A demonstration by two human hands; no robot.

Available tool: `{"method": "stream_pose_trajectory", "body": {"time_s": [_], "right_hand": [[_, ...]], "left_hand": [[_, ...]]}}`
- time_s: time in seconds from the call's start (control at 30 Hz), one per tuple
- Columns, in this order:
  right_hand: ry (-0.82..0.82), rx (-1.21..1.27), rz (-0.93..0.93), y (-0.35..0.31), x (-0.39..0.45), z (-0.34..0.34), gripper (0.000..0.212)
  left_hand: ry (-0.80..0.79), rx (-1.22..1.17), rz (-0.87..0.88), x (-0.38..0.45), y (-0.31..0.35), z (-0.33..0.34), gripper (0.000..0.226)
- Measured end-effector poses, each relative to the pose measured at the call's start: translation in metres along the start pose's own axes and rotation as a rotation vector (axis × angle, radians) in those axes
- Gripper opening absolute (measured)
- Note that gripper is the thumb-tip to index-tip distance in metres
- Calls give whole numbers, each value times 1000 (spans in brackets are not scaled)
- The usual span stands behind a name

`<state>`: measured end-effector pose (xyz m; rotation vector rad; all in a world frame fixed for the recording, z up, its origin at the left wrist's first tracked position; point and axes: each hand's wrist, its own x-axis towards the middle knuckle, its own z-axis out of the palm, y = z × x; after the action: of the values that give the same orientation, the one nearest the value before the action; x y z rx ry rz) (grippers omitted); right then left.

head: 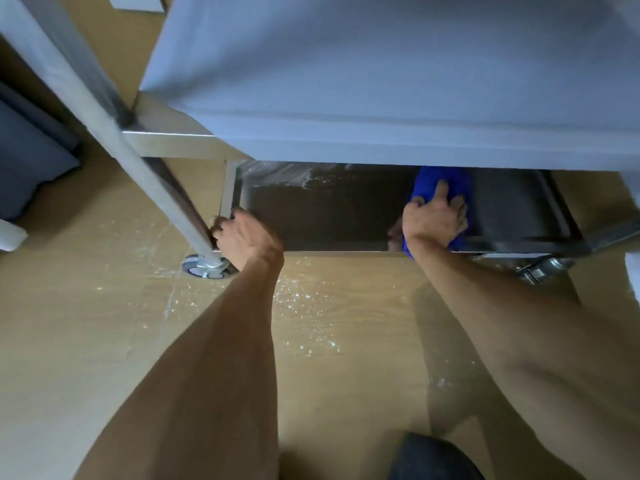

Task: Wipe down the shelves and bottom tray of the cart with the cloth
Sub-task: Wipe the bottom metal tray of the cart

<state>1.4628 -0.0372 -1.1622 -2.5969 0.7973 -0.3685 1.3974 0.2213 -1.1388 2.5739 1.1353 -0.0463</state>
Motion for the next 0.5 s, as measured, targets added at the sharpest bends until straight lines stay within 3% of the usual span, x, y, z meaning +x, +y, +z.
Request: {"method": "stream_pose_trajectory", "body": {"time_s": [0.17, 0.33, 0.4, 0.5], "right_hand": [[-127, -27, -276, -61, -39, 26, 59], [-293, 117, -729, -159, -113, 58, 55], [-392, 138, -804, -176, -129, 64, 53], [-353, 168, -792, -171, -130, 59, 48]], "left_hand": [[58, -46, -9, 7, -5, -11, 40], [40, -67, 49, 11, -15, -15, 43], [36, -102, 55, 11, -18, -20, 36], [60, -273, 113, -4, -26, -24, 28]]}}
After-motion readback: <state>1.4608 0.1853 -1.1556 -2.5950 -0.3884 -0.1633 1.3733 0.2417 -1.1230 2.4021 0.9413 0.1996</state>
